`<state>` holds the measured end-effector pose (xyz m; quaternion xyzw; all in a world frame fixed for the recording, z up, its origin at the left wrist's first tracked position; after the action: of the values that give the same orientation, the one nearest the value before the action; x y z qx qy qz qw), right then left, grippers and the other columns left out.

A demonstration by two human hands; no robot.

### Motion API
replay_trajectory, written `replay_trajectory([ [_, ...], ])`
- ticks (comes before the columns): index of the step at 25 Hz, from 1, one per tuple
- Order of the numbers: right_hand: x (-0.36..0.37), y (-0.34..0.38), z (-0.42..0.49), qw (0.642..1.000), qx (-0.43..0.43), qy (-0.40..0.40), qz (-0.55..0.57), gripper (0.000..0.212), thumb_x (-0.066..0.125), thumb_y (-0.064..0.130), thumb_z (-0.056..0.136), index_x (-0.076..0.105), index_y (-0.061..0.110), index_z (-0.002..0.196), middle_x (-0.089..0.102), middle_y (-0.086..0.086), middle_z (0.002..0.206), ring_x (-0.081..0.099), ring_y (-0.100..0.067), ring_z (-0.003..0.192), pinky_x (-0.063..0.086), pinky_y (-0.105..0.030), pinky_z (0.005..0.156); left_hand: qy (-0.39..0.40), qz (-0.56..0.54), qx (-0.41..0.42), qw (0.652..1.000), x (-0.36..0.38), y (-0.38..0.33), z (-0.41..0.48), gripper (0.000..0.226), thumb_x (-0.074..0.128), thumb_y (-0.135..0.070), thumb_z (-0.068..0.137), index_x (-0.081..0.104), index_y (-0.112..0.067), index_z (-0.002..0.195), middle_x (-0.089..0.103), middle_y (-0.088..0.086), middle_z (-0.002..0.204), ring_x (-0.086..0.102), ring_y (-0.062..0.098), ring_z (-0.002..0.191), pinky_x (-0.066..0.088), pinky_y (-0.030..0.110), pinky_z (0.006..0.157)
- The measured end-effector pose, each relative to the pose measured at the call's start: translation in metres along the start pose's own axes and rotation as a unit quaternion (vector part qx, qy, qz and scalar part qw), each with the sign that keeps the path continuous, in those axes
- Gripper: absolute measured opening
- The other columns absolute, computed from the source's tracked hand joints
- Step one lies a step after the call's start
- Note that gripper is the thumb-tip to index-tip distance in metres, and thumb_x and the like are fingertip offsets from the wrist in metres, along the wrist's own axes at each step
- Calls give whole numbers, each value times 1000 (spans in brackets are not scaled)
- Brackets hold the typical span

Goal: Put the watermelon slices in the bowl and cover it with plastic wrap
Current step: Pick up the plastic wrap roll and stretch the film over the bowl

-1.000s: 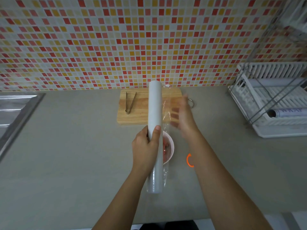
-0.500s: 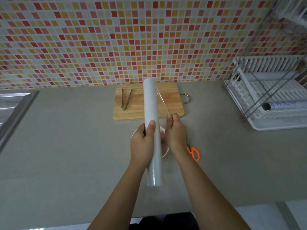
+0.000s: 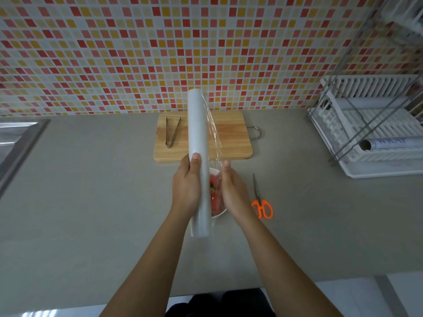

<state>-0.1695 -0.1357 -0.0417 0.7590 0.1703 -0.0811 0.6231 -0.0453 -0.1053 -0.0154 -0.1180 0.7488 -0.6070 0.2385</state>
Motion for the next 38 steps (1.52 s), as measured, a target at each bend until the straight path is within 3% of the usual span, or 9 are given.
replay_trajectory([
  [3, 10, 1, -11, 997, -56, -61, 12, 42, 29, 43, 97, 55, 26, 69, 61, 12, 62, 58, 3, 60, 38, -13, 54, -18, 3, 31, 999, 1, -10, 4, 39, 31, -48, 98, 56, -18, 104, 62, -4, 89, 59, 12, 82, 43, 26, 66],
  [8, 0, 1, -6, 985, -109, -128, -24, 30, 35, 28, 98, 52, 18, 76, 49, 15, 56, 48, -1, 54, 31, -14, 50, -50, 66, 93, 992, 2, -25, 5, 32, 26, -43, 100, 49, -22, 99, 57, -7, 82, 56, 5, 76, 37, 18, 59],
  [12, -7, 2, -1, 980, -147, -131, -44, 32, 36, 30, 98, 42, 30, 67, 46, 12, 53, 51, 6, 58, 31, -8, 48, -40, 95, 106, 989, 2, -27, 9, 31, 29, -49, 98, 48, -24, 101, 58, -5, 80, 59, 10, 74, 38, 20, 56],
  [16, -17, -16, -1, 986, -71, -147, -9, 48, 18, 58, 88, 50, 31, 64, 56, 11, 58, 54, 0, 61, 37, -19, 55, -12, 116, 104, 988, 6, -24, 9, 49, 53, -60, 84, 41, -21, 109, 59, -2, 96, 61, 10, 82, 47, 24, 62],
  [21, -25, 23, 51, 986, 41, -2, 159, 66, 12, 71, 85, 61, 29, 100, 64, 1, 100, 62, -16, 86, 49, -35, 74, 2, 119, 84, 989, 13, -17, -7, 33, 34, -51, 95, 44, -19, 96, 60, 0, 90, 59, 16, 82, 43, 28, 61],
  [25, -37, 87, 79, 993, -88, -40, 72, 47, 35, 76, 76, 58, 35, 81, 64, 10, 80, 64, -10, 74, 56, -36, 70, 0, 136, 86, 987, 17, -20, -15, 33, 34, -47, 96, 44, -16, 99, 61, 4, 96, 58, 20, 86, 41, 33, 67],
  [29, -42, 93, 97, 988, -95, -83, 91, 28, 54, 51, 83, 61, 24, 79, 65, 8, 79, 63, -11, 76, 56, -38, 77, 1, 141, 82, 987, 16, -20, -19, 32, 34, -47, 96, 44, -16, 99, 60, 5, 98, 58, 20, 87, 44, 35, 69],
  [33, -52, 94, 100, 985, -82, -122, 88, 30, 44, 47, 91, 59, 22, 90, 60, 12, 84, 61, -14, 89, 46, -21, 67, -4, 137, 79, 987, 14, -18, -22, 30, 33, -46, 96, 43, -18, 97, 61, 5, 97, 59, 22, 87, 47, 38, 72],
  [38, -19, 35, 55, 979, 60, 24, 193, 62, 23, 67, 88, 59, 18, 103, 65, -1, 92, 62, -16, 79, 49, -32, 61, -16, 128, 86, 988, 14, -18, -18, 30, 32, -47, 97, 43, -18, 95, 61, 5, 94, 59, 22, 86, 45, 37, 69],
])
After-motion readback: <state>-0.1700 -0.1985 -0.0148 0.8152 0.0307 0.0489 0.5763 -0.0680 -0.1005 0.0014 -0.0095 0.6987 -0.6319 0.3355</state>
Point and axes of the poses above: each hand's wrist, its own z-axis towards the middle knuckle, its own x-axis out of the palm, y = z × x, the point moved 5 cm from there along z, towards the middle knuckle
